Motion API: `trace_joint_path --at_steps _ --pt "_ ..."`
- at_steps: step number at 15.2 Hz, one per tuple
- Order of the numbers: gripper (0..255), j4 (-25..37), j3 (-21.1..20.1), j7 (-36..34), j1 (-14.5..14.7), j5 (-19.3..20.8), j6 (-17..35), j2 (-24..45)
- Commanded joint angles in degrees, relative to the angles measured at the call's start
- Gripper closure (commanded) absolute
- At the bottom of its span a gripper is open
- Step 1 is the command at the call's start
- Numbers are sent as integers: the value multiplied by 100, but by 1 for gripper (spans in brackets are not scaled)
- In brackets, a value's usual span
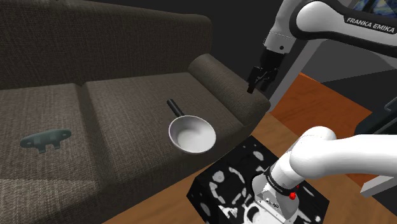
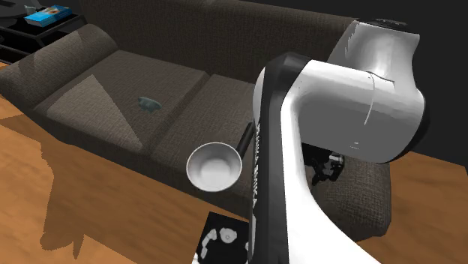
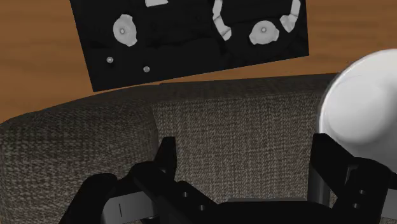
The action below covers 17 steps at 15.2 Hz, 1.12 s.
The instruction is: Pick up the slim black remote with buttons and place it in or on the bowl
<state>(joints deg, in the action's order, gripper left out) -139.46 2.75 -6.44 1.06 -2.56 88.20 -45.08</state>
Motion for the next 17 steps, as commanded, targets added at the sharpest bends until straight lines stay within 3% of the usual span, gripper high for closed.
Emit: trace_joint_path --at_steps 1,9,17 --pt "0 0 0 0 0 0 0 0" --pt "0 232 -447 -425 239 -325 1177 1548" --pt "0 956 -810 -832 425 -446 2069 3298"
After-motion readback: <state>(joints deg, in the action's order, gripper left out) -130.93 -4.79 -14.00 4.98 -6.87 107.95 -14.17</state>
